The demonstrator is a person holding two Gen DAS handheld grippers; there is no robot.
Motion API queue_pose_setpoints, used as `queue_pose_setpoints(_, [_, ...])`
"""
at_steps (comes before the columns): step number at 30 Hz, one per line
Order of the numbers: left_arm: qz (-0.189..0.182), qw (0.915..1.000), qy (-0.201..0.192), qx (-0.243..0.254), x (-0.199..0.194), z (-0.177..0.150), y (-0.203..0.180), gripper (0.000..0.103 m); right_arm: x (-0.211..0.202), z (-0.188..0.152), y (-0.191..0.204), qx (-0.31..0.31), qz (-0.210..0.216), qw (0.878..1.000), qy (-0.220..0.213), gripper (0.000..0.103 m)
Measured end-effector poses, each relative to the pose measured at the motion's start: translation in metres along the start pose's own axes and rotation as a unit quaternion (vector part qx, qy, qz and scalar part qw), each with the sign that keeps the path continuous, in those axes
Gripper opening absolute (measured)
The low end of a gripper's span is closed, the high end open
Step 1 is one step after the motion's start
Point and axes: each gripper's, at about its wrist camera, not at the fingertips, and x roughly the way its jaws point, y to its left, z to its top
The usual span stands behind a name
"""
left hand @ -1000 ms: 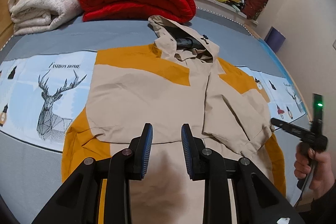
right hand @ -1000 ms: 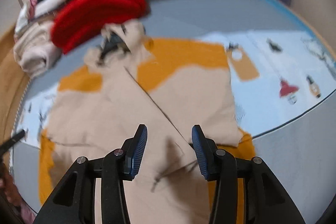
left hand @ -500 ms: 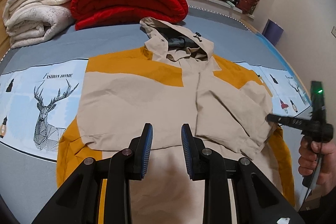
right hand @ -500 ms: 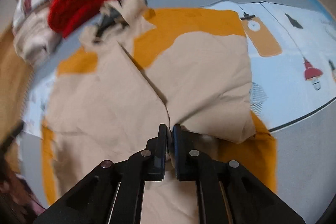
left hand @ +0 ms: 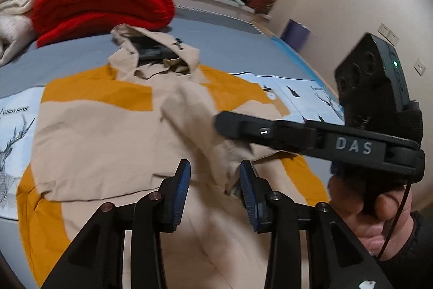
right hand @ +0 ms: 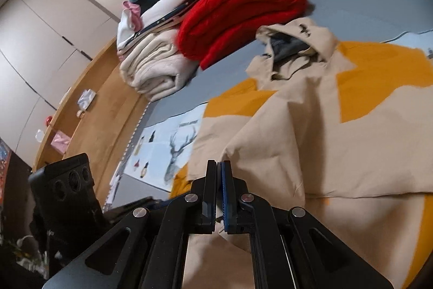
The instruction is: Fold large clothes
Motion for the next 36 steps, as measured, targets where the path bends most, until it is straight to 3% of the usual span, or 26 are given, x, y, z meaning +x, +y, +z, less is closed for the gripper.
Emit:
queue_pose_setpoints(10, [-0.030, 0.9995, -0.004, 0.006, -0.001, 0.003, -0.006, 0.034, 0.000, -0.001, 0.001, 0.003, 0.016, 1.000, -0.010, 0.004])
queue_pose_setpoints(14, [-0.001, 0.9994, 0.000, 0.033, 0.005, 0.001, -0.014, 0.034, 0.001, 0.001, 0.003, 0.000, 0.017, 1.000, -0.008, 0.004])
queue_pose_setpoints(16, [0.030, 0.9992, 0.004, 0.024, 0.008, 0.001, -0.007, 0.011, 0.002, 0.000, 0.006, -0.007, 0.019, 1.000, -0.005, 0.004])
queue_pose_setpoints(18, [0.066, 0.9978, 0.007, 0.006, 0.010, 0.003, 0.008, 0.007, 0.002, 0.000, 0.011, -0.021, 0.009, 1.000, -0.003, 0.006])
queue_pose_setpoints(21, [0.150, 0.9880, 0.001, -0.037, 0.002, 0.008, 0.046, 0.007, 0.000, 0.000, 0.008, -0.024, -0.023, 0.999, -0.008, 0.010])
queue_pose_setpoints(23, [0.197, 0.9772, -0.007, -0.079, -0.009, 0.011, 0.079, 0.007, -0.002, 0.001, 0.002, -0.028, -0.081, 0.996, -0.022, 0.020])
queue_pose_setpoints(25, [0.249, 0.9612, -0.021, -0.116, -0.022, 0.014, 0.113, 0.007, -0.004, 0.003, -0.012, -0.012, -0.137, 0.990, -0.026, 0.024])
queue_pose_setpoints(27, [0.306, 0.9386, -0.038, -0.155, -0.039, 0.015, 0.146, 0.007, -0.001, 0.003, -0.031, 0.018, -0.195, 0.981, -0.012, 0.024])
queue_pose_setpoints(28, [0.309, 0.9330, -0.043, -0.179, -0.048, 0.014, 0.163, 0.009, -0.001, 0.003, -0.039, 0.031, -0.212, 0.977, -0.006, 0.024])
queue_pose_setpoints(31, [0.295, 0.9280, -0.046, -0.223, -0.062, 0.007, 0.188, 0.013, 0.003, -0.002, -0.072, 0.089, -0.273, 0.957, 0.025, 0.024])
queue_pose_setpoints(34, [0.246, 0.9329, -0.031, -0.261, -0.055, -0.001, 0.201, 0.015, 0.002, -0.011, -0.111, 0.152, -0.326, 0.931, 0.059, 0.024])
queue_pose_setpoints(36, [0.209, 0.9348, -0.021, -0.287, -0.044, -0.006, 0.206, 0.016, -0.003, -0.017, -0.131, 0.201, -0.319, 0.924, 0.061, 0.024])
